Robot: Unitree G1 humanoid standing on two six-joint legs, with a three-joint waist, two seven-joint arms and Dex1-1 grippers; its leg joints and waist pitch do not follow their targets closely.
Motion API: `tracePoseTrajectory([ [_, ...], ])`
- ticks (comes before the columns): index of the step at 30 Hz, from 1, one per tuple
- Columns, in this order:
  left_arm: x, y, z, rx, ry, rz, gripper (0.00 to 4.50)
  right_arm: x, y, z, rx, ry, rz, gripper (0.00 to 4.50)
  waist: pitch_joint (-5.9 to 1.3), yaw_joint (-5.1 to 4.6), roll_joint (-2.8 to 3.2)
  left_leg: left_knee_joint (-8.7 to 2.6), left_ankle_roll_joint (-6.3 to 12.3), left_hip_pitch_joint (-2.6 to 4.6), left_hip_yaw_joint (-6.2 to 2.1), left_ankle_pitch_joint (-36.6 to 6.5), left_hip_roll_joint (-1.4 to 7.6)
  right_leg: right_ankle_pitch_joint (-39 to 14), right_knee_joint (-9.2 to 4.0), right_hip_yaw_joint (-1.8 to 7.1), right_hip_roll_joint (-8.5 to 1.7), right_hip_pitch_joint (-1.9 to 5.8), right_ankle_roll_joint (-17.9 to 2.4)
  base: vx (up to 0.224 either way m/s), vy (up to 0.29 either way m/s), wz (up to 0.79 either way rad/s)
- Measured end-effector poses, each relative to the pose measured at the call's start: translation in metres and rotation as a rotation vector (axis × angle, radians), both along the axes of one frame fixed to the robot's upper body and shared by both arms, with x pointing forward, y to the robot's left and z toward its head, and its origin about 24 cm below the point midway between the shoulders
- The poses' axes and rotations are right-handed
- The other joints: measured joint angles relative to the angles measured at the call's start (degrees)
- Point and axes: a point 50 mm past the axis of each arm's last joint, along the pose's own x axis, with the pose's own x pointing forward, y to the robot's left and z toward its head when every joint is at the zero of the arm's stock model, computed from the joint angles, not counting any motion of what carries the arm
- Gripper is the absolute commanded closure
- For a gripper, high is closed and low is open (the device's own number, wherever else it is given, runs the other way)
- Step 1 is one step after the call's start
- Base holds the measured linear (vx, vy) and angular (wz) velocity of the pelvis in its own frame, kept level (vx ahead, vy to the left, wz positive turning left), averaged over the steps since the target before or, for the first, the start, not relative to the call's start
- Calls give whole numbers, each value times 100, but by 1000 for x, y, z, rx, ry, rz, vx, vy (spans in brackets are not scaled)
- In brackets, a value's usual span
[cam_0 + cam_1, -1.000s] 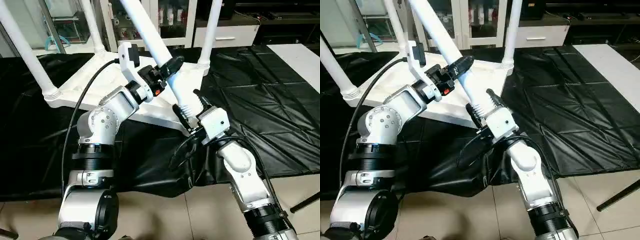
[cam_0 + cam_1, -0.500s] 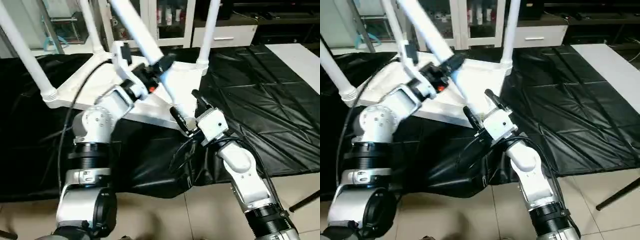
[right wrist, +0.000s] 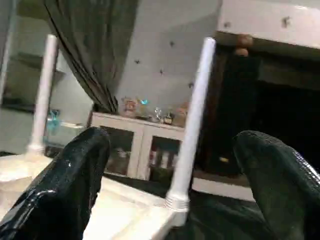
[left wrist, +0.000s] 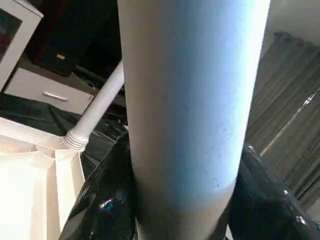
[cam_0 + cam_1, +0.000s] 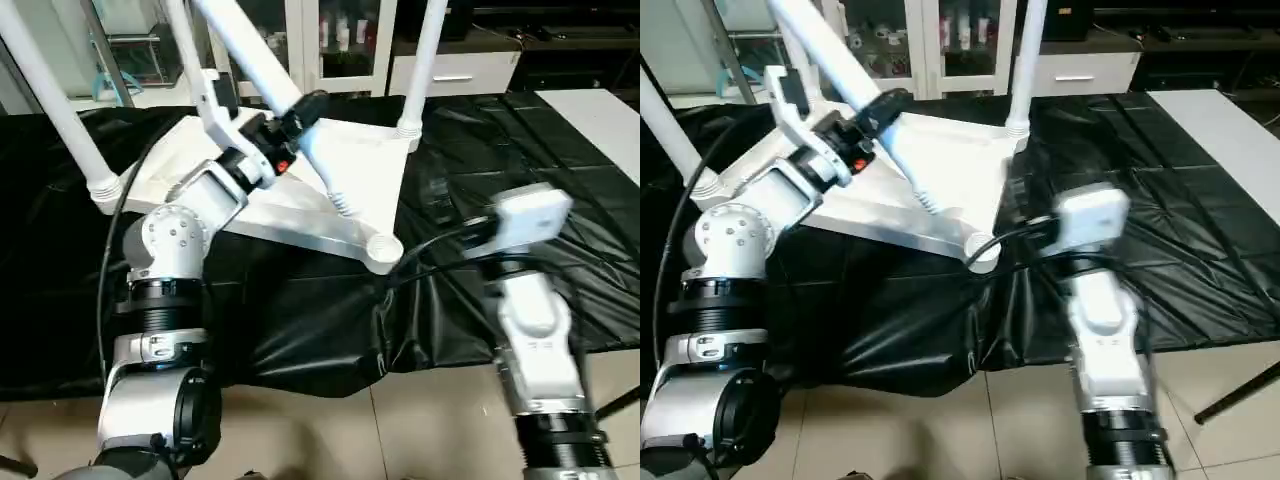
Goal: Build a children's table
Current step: Pick table leg
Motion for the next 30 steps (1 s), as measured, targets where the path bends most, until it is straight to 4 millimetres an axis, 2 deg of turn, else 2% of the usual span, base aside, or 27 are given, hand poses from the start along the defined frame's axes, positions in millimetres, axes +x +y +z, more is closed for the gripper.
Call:
tracePoseTrajectory([
  [8, 3, 2, 1, 6, -2, -3, 254, 8, -16, -15, 135, 190, 11, 18, 0, -11, 2, 0, 1, -2, -2, 0, 0, 0, 0, -1, 0, -1, 0, 0, 0, 0],
  [12, 3, 2, 2, 5, -7, -10, 254, 16, -15, -11, 144, 225, 94, 18, 0, -4, 1, 0, 1, -1, -1, 1, 0, 0, 0, -1, 0, 0, -1, 0, 0, 0],
  [17, 0, 0, 5, 24, -48, -58, 254, 20, -10, -11, 321, 329, 256, 18, 1, 36, -3, 0, 2, -4, -2, 1, 0, 0, -1, -2, 0, -2, -1, 0, 0, 0],
  [20, -18, -3, 3, 60, -163, -258, 254, 14, 0, -2, 387, 385, 500, 18, 2, 81, -5, 0, 9, -4, -1, -2, 2, -1, -1, -1, 0, -6, 0, 0, 0, 0],
  [22, -26, -7, 0, 81, -196, -366, 254, 10, 7, 7, 379, 401, 641, 18, 2, 140, -5, 1, 9, -3, 0, -1, 2, -1, 1, -1, 0, -6, 0, 0, 0, 0],
  [25, -33, -9, 1, 132, -242, -491, 254, 6, 19, 18, 335, 440, 845, 18, 2, 161, -5, 4, 12, 1, 1, 5, 2, 0, 7, 1, -1, -1, 0, 0, 0, 0],
  [30, -40, -9, 0, 238, -298, -651, 254, 0, 13, 31, 179, 537, 1048, 18, 2, 213, -21, 14, 8, 3, 1, 6, -4, 0, 10, 9, -5, 9, 0, 0, 0, 0],
])
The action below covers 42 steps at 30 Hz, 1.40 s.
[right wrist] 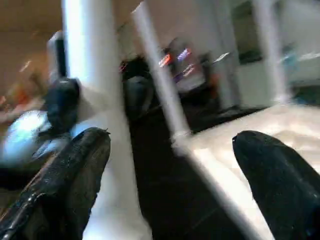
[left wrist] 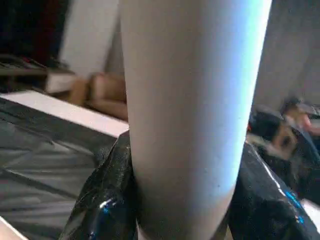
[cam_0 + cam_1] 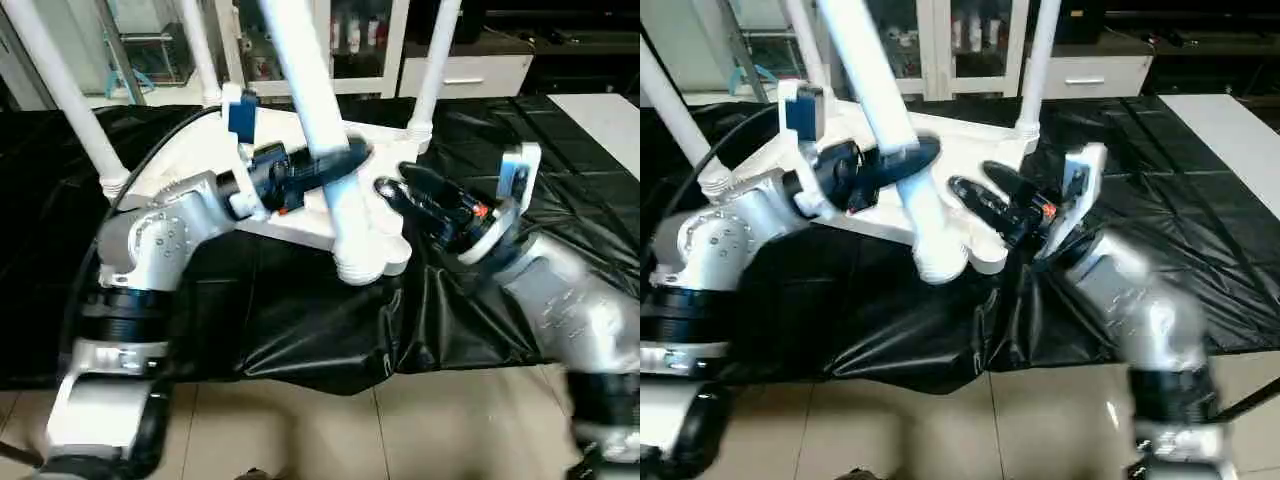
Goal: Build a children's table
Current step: Pick table leg
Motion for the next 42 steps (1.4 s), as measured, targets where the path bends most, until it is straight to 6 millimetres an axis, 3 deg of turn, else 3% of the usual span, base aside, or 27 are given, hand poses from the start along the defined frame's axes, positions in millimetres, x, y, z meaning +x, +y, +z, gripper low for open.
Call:
tracePoseTrajectory([
  [9, -6, -11, 2, 29, -43, -136, 254, -13, 1, -2, -150, 55, 295, 18, 2, 21, -62, 1, 2, 1, 2, 6, 4, 0, 20, -1, -1, -8, 0, 0, 0, 0],
  [15, -7, -20, 2, 9, -55, -168, 254, -13, 24, -12, -215, 51, 381, 18, 4, 29, -79, 6, -4, 1, 1, 11, 4, 0, 27, -1, 0, -10, 0, 0, 0, 0],
  [16, -7, -21, 3, 9, -56, -173, 254, -13, 26, -14, -218, 52, 387, 47, 4, 44, -79, 7, -4, 0, 1, 11, 4, 0, 27, -1, -1, -10, 0, 0, 0, 0],
  [21, -7, -21, 4, 9, -60, -176, 254, -11, 28, -19, -215, 72, 394, 86, 3, 94, -88, 9, -3, -1, 0, 12, 4, 0, 27, -1, -1, -9, -1, 0, 0, 0],
  [33, -7, -22, 4, 6, -61, -182, 254, -11, 36, -20, -192, 64, 409, 182, 3, 87, -102, 12, -4, 0, -1, 12, 4, 1, 33, -1, -1, -9, -1, 0, 0, 0],
  [42, -6, -20, 5, 7, -68, -165, 255, -7, 43, -23, -203, 12, 369, 193, 0, 84, -131, 13, -6, 2, -2, 14, 4, 0, 40, -1, -1, -10, -1, 0, 0, 0],
])
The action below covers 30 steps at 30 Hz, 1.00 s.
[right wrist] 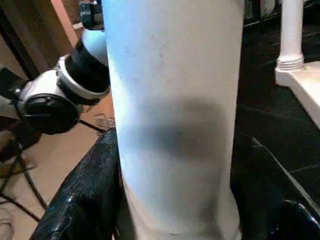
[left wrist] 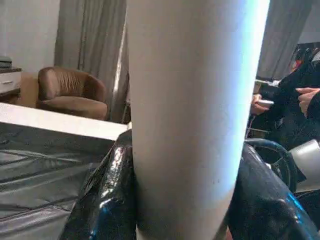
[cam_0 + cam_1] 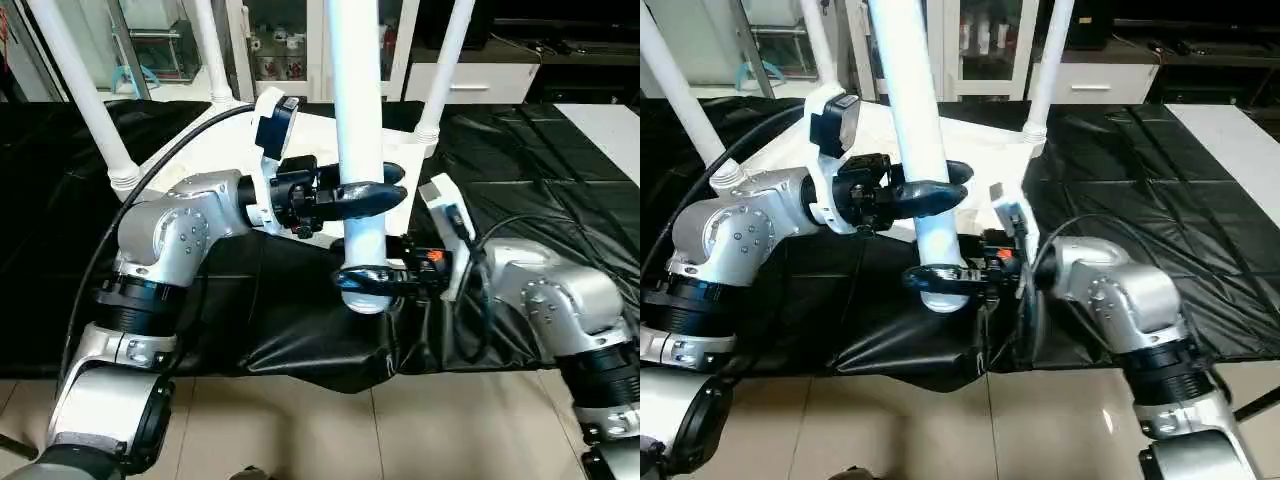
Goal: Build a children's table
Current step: Pick table leg
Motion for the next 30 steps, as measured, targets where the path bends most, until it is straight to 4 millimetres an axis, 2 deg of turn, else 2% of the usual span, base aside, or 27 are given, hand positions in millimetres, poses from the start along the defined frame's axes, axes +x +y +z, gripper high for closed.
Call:
tracePoseTrajectory([
  [5, 5, -2, -1, 20, -23, 92, 255, 8, 11, -6, 21, -41, -94, 194, 0, -14, -22, 1, -28, 2, -1, -12, 0, 0, 6, 0, 0, 0, 0, 0, 0, 0],
  [6, 7, -2, -2, 20, -15, 114, 199, 9, 12, -7, 23, -38, -109, 194, 0, -11, -23, 2, -28, 2, -2, -12, 0, 0, 7, 0, 0, 1, 0, 0, 0, 0],
  [7, 9, -3, -3, 17, 2, 146, 185, 11, 12, -8, 20, -37, -138, 194, 0, -2, -25, 4, -28, 2, -3, -11, 0, 0, 7, 0, 0, 2, 0, 0, 0, 0],
  [9, 13, -5, -6, 10, 39, 203, 185, 16, 8, -10, -17, -61, -215, 194, -1, 7, -28, 8, -28, 1, -4, -11, -1, 1, 8, 0, -2, 4, -1, 0, 0, 0],
  [11, 18, -3, -8, 8, 65, 271, 151, 20, 4, -13, -48, -71, -275, 194, 3, -10, -37, 9, -30, 0, -4, -11, -1, 2, 9, 0, -2, 3, -1, 0, 0, 0],
  [17, 33, -6, -5, -16, 54, 470, 113, 31, 0, -14, -80, -148, -438, 195, 3, -19, -38, 9, -31, 0, -7, -10, 0, 2, 14, -2, -1, 2, 0, 0, 0, 0],
  [22, 45, 1, 1, -51, 92, 661, 113, 39, 2, -11, -127, -231, -556, 195, 3, -28, -38, 8, -38, 0, -11, -6, 1, 2, 17, -6, 0, 0, 1, 0, 0, 0],
  [25, 47, -2, -1, -66, 135, 708, 113, 42, 7, -15, -137, -239, -605, 196, 4, -25, -39, 8, -38, -3, -12, -6, 1, 2, 16, -6, 0, 0, 0, 0, 0, 0],
  [26, 47, -4, -2, -67, 146, 713, 141, 42, 8, -16, -146, -249, -617, 196, 4, -17, -39, 9, -37, -3, -12, -6, 0, 2, 15, -6, 0, 0, 0, 0, 0, 0],
  [30, 48, -6, -3, -99, 196, 743, 168, 43, 18, -16, -135, -271, -653, 196, 4, -24, -40, 9, -38, -3, -13, -6, 0, 2, 15, -6, 0, 0, 0, 0, 0, 0],
])
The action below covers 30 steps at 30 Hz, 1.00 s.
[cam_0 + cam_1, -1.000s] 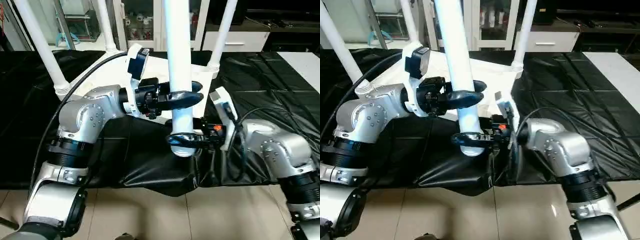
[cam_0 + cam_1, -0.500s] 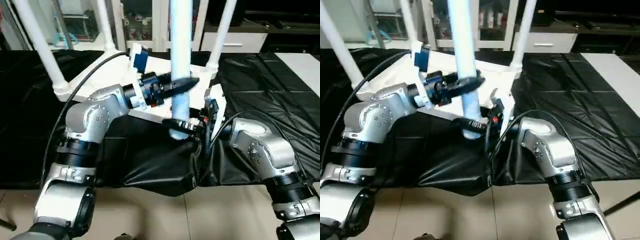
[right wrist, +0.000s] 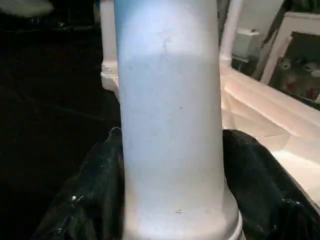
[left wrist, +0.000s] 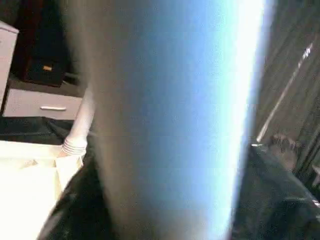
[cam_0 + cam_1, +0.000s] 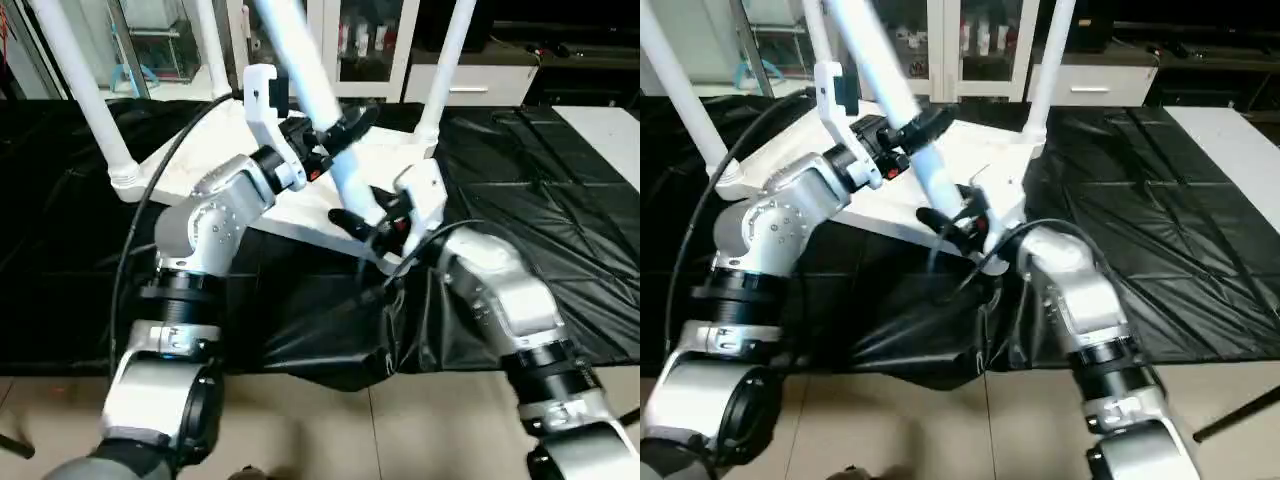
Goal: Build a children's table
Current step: Pick table leg
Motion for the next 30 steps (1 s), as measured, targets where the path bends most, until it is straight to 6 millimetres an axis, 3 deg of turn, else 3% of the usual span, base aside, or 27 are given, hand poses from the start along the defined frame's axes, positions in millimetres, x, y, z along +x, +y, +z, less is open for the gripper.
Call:
tracePoseTrajectory([
  [10, 2, 4, 0, -49, 51, 49, 255, 1, 2, 2, 36, -7, -33, 197, 0, -5, 0, 0, 0, 0, -2, 0, 0, 0, -1, -1, 0, 0, 0, 0, 0, 0],
  [19, 0, 10, 2, -45, 53, 0, 261, 1, 3, 4, 37, -29, -15, 197, 0, -17, 0, 0, -1, -1, -2, -1, 0, 0, -3, -1, 1, -1, 0, 0, 0, 0],
  [20, -1, 12, 3, -42, 46, -18, 262, 0, 3, 5, 43, -33, -9, 162, 0, -20, 0, -1, -1, 0, -2, -1, 0, 0, -3, -1, 1, 0, 0, 0, 0, 0],
  [23, -7, 17, 8, -22, 4, -108, 262, -3, 4, 9, 86, -22, 52, 126, 1, -47, -1, -3, -1, -1, -3, -1, 1, 0, -4, -2, 2, -1, 0, 0, 0, 0],
  [30, -19, 16, 13, 35, -68, -328, 262, -11, -6, 15, 184, 131, 233, 69, 1, -47, 0, -2, 0, 1, -2, -1, -1, 2, -9, 1, 1, 6, -3, 0, 0, 0],
])
